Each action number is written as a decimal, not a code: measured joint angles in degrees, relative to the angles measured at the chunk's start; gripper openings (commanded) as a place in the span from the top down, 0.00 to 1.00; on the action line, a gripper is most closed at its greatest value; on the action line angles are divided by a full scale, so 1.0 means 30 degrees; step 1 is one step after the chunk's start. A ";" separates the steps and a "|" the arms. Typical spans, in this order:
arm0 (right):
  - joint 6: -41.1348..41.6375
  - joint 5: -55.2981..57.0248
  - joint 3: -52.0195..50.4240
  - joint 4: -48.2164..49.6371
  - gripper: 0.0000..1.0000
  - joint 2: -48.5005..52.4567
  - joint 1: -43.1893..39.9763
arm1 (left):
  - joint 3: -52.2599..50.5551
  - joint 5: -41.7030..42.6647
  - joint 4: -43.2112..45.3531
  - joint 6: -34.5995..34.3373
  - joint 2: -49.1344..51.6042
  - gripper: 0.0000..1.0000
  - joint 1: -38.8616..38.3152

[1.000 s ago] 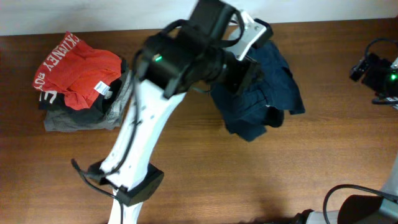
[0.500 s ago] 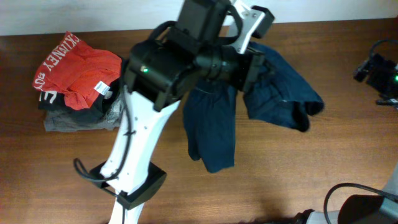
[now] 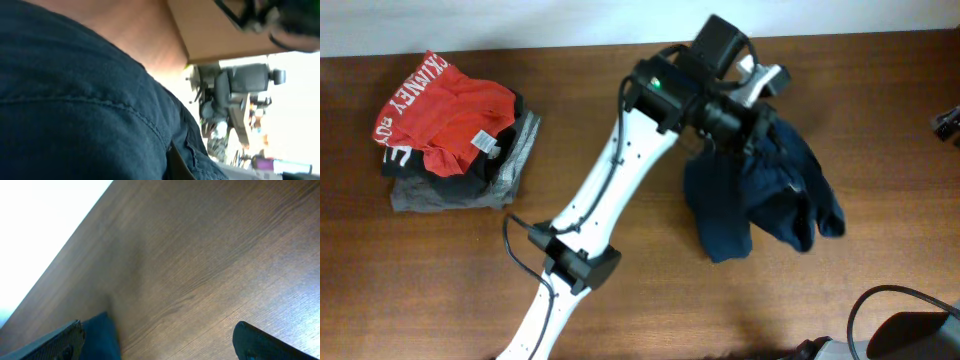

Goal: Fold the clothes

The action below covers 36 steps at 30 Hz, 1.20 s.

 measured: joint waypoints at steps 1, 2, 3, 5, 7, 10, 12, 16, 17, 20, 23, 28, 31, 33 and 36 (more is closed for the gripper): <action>0.0000 -0.0022 0.0000 0.0015 0.01 0.0000 0.0000 | 0.0000 0.0036 0.0066 -0.0175 0.0168 1.00 0.0532; 0.0000 -0.0073 0.0000 0.0022 0.01 -0.0007 0.0000 | 0.0000 0.0029 0.0168 -0.0386 0.0342 1.00 0.1078; -0.0015 -0.0109 0.0000 0.0022 0.01 0.0000 0.0000 | 0.0007 0.0029 0.0437 -0.0685 0.0597 1.00 0.1712; -0.0022 -0.0131 0.0000 0.0022 0.01 0.0000 0.0000 | 0.0029 0.0015 0.1530 -0.1545 0.1275 1.00 0.2965; -0.0015 -0.0138 0.0000 0.0015 0.01 -0.0007 0.0000 | 0.0044 -0.0058 0.3133 -0.2776 0.2288 1.00 0.4204; -0.0015 -0.0138 0.0000 -0.0153 0.01 -0.0007 0.0000 | 0.0036 -0.0248 0.5377 -0.4758 0.3861 1.00 0.5676; -0.0007 -0.0138 0.0000 -0.0284 0.01 0.0000 0.0000 | 0.0015 -0.0685 0.6003 -0.5909 0.4663 0.99 0.6404; -0.0102 -0.0138 0.0000 -0.0437 0.01 0.0000 0.0080 | -0.0036 -0.1341 0.6790 -0.7169 0.5173 0.99 0.7431; -0.0168 -0.0131 0.0000 -0.0430 0.01 -0.0007 0.0153 | -0.0036 -0.1209 0.7453 -0.7308 0.5173 1.00 0.7635; -0.0430 -0.0131 0.0000 -0.0277 0.01 -0.0007 0.0692 | 0.0044 -0.0350 0.8983 -0.7541 0.5166 1.00 0.7992; -0.0619 -0.0138 0.0000 -0.0087 0.01 0.0000 0.1464 | 0.0044 0.0838 0.9748 -0.7941 0.5166 0.99 0.7825; -0.0750 -0.0058 0.0000 -0.0087 0.01 -0.0007 0.1836 | 0.0765 0.2506 1.4171 -0.9865 0.5173 0.99 0.6076; -0.0816 -0.0022 0.0000 -0.0189 0.01 0.0000 0.1792 | 0.1778 0.3038 1.7405 -1.1023 0.5166 1.00 0.4401; -0.0874 0.0015 0.0000 -0.0189 0.01 -0.0007 0.1792 | 0.2171 0.3337 1.8170 -1.1409 0.5005 0.99 0.3293; -0.0882 0.0022 0.0000 -0.0189 0.01 -0.0007 0.1792 | 0.2244 0.3723 1.8309 -1.1336 0.4801 0.99 0.1982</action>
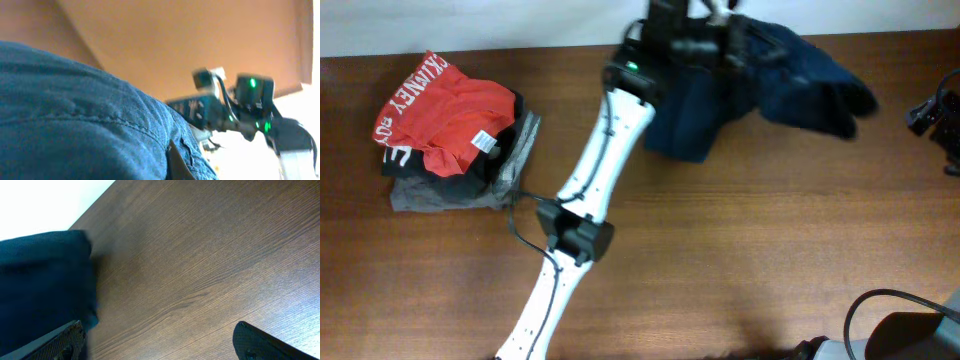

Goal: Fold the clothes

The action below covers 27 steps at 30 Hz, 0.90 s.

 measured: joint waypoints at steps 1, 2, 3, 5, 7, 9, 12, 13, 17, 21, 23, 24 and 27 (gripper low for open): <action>0.0000 0.0000 0.0000 0.0000 0.01 0.0000 0.0000 | 0.0000 0.0066 -0.0007 0.0189 -0.0007 0.99 -0.0321; -0.0007 0.0000 0.0000 0.0000 0.01 0.0007 0.0000 | 0.0000 0.0095 -0.0044 0.0561 -0.0007 0.99 -0.0634; -0.0007 0.0000 0.0000 0.0000 0.01 0.0000 0.0000 | -0.0007 0.0087 -0.0109 0.0918 -0.0007 0.99 -0.0852; -0.0015 0.0000 0.0000 0.0007 0.01 0.0007 0.0000 | -0.0007 -0.0036 -0.0612 0.1756 -0.0015 0.99 -0.1173; -0.0007 0.0000 0.0000 0.0000 0.01 0.0000 0.0000 | 0.0007 -0.0423 -0.1756 0.2878 -0.0044 0.99 -0.1319; -0.0007 0.0000 0.0000 0.0007 0.01 0.0000 0.0000 | 0.0007 -0.1166 -0.3366 0.3963 -0.0051 0.99 -0.1290; -0.0007 0.0000 0.0000 0.0007 0.01 0.0007 0.0000 | 0.0000 -0.2157 -0.4750 0.5217 -0.0044 0.99 -0.1020; -0.0007 0.0007 0.0000 0.0007 0.01 0.0000 0.0000 | -0.0007 -0.2419 -0.5042 0.5676 -0.0051 1.00 -0.0838; 0.0007 0.0000 0.0000 0.0015 0.01 0.0007 0.0000 | -0.0007 -0.2761 -0.5610 0.7038 -0.0051 1.00 0.0175; -0.0007 0.0000 0.0000 0.0015 0.01 0.0007 0.0000 | -0.0007 -0.2863 -0.4954 0.7905 -0.0066 1.00 0.1581; 0.0000 0.0000 0.0000 0.0015 0.01 0.0007 0.0000 | -0.0007 -0.2878 -0.4597 0.8218 -0.0124 1.00 0.2572; -0.0015 0.0000 0.0000 0.0007 0.01 0.0000 0.0000 | -0.0007 -0.2885 -0.4575 0.8364 -0.0182 1.00 0.3089; 0.0000 -0.0007 0.0000 0.0015 0.01 0.0000 0.0000 | -0.0007 -0.3067 -0.4787 0.8786 -0.0532 1.00 0.4685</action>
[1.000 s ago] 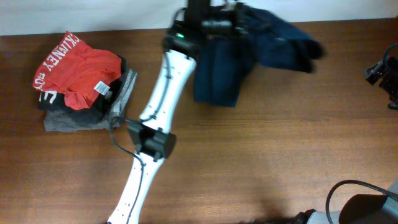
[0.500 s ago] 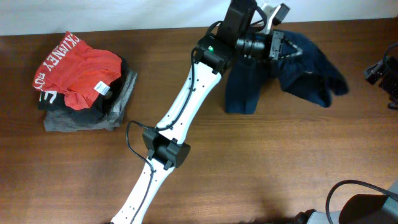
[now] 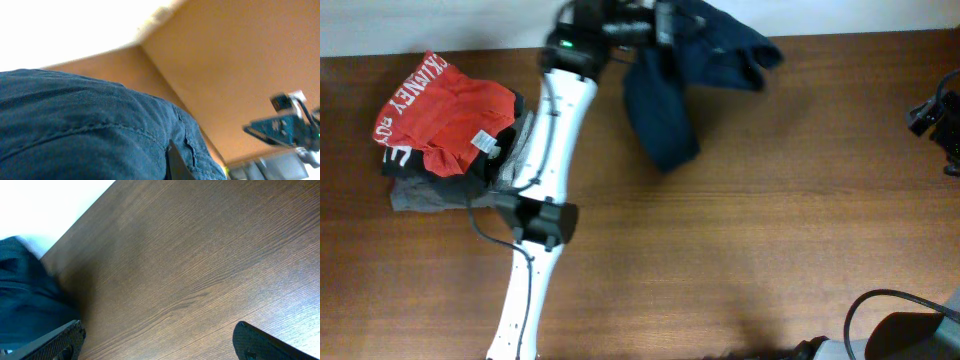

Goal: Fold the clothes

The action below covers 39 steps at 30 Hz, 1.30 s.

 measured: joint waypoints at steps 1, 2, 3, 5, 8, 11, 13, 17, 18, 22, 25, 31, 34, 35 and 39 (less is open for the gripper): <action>-0.0022 0.0000 0.0000 0.0000 0.01 0.0000 0.0000 | 0.0000 -0.0204 -0.0437 0.0233 -0.0219 1.00 0.0517; -0.0007 0.0000 0.0000 -0.0007 0.01 0.0000 0.0000 | 0.0000 -0.0459 -0.0918 0.0525 -0.0459 1.00 0.0852; -0.0007 0.0000 0.0000 0.0000 0.01 0.0000 0.0000 | 0.0000 -0.0809 -0.1421 0.0860 -0.0729 1.00 0.1122; 0.0000 0.0000 0.0000 -0.0007 0.01 0.0000 0.0000 | 0.0000 -0.1661 -0.2776 0.1639 -0.1224 1.00 0.1107; 0.0000 0.0000 0.0000 0.0000 0.01 0.0000 0.0000 | -0.0073 -0.3060 -0.4568 0.2834 -0.1683 0.99 0.0138; -0.0015 0.0000 0.0000 0.0000 0.01 0.0007 0.0000 | -0.1005 -0.3985 -0.5217 0.3985 -0.1865 0.94 -0.1472; 0.0000 0.0000 0.0000 -0.0007 0.01 0.0000 0.0000 | -0.2062 -0.4415 -0.5654 0.4524 -0.1880 0.88 -0.2674; -0.0007 0.0000 0.0000 -0.0015 0.01 0.0000 0.0000 | -0.4371 -0.5464 -0.7716 0.5071 -0.1880 0.65 -0.4561; 0.0000 0.0000 0.0000 -0.0015 0.01 0.0007 0.0000 | -0.4911 -0.5705 -0.8269 0.5231 -0.1880 0.59 -0.4896; -0.0007 0.0007 0.0000 -0.0015 0.01 0.0000 0.0000 | -0.5479 -0.6470 -1.0550 0.5646 -0.1880 0.25 -0.5238; -0.0007 0.0007 0.0000 -0.0007 0.01 0.0007 0.0000 | -0.5370 -0.6870 -1.2378 0.6040 -0.1916 0.19 -0.5013; -0.0197 0.0000 0.0000 -0.0051 0.02 0.0000 0.0240 | -0.4692 -0.8102 -1.4695 0.7176 -0.2637 0.08 -0.4320; -0.0736 0.0007 0.0000 -0.0117 0.02 0.0015 0.1319 | -0.4503 -0.8524 -1.4724 0.7832 -0.4051 0.01 -0.3679; -0.1013 -0.0015 0.0000 -0.0211 0.01 0.0044 0.2047 | -0.4444 -0.8597 -1.4600 0.7992 -0.4728 0.01 -0.3388; -0.1639 0.0313 0.0000 -0.1158 0.01 0.0546 0.4677 | -0.4160 -0.8757 -1.4316 0.8451 -0.7140 0.01 -0.2200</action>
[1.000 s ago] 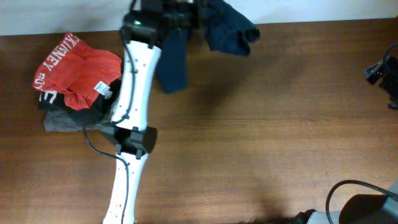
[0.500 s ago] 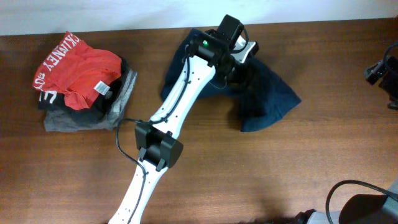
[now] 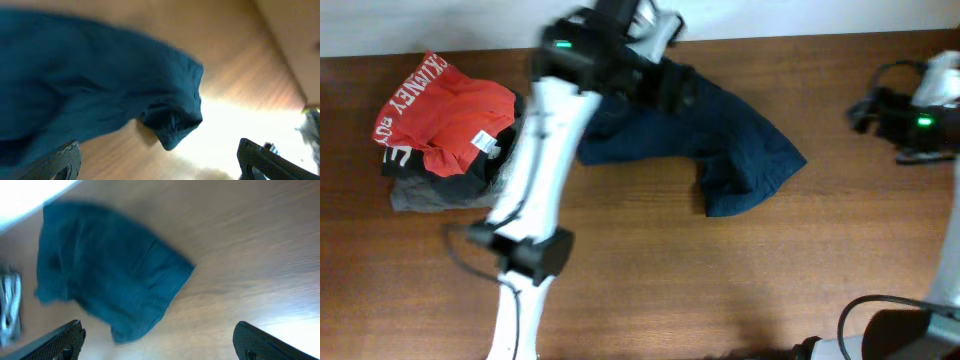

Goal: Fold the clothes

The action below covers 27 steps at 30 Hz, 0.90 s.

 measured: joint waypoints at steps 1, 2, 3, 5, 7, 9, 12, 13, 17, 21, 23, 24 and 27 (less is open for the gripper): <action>-0.0095 0.0197 0.0000 -0.0284 0.01 0.0255 0.0627 | 0.0153 -0.0051 -0.0036 0.0313 -0.0976 0.01 0.0554; -0.0197 0.0321 0.0000 -0.0503 0.01 0.0532 0.1107 | 0.0240 -0.0058 -0.0160 0.0612 -0.1610 0.01 0.0954; -0.0328 0.0474 0.0000 -0.0714 0.01 0.0874 0.1559 | 0.0357 -0.0109 -0.0372 0.0940 -0.2295 0.01 0.1421; -0.0583 0.0648 0.0000 -0.1027 0.01 0.1537 0.2273 | 0.0510 -0.0146 -0.0714 0.1362 -0.3016 0.01 0.1953; -0.0925 0.0794 0.0000 -0.1333 0.01 0.2186 0.2856 | 0.0612 -0.0262 -0.1202 0.1705 -0.3526 0.01 0.2317; -0.1574 0.1005 0.0000 -0.1661 0.01 0.2973 0.3650 | 0.0663 -0.0619 -0.1741 0.1923 -0.3643 0.01 0.2448; -0.1887 0.2353 -0.0007 -0.1275 0.01 0.4233 0.5049 | 0.0605 -0.1596 -0.2455 0.2149 -0.3490 0.01 0.2463; -0.1719 0.2871 -0.0007 -0.0911 0.01 0.4568 0.5304 | 0.0597 -0.1749 -0.2623 0.2193 -0.3461 0.01 0.2463; -0.1290 0.4546 -0.0007 0.0991 0.06 0.6601 0.5559 | 0.0597 -0.2361 -0.3271 0.2280 -0.3432 0.02 0.2463; -0.0809 0.5348 -0.0007 0.2324 0.19 0.9202 0.4976 | 0.0597 -0.2601 -0.3293 0.2339 -0.3432 0.03 0.2463; -0.0452 0.5275 -0.0007 0.2965 0.43 1.0520 0.4481 | 0.0597 -0.2623 -0.3293 0.2339 -0.3432 0.03 0.2463; -0.0364 0.5144 -0.0015 0.3082 0.55 1.1016 0.4255 | 0.0597 -0.2630 -0.3293 0.2339 -0.3432 0.02 0.2463; -0.0342 0.4393 -0.0175 0.3191 0.84 1.1686 0.3679 | 0.0597 -0.2630 -0.3293 0.2339 -0.3432 0.03 0.2463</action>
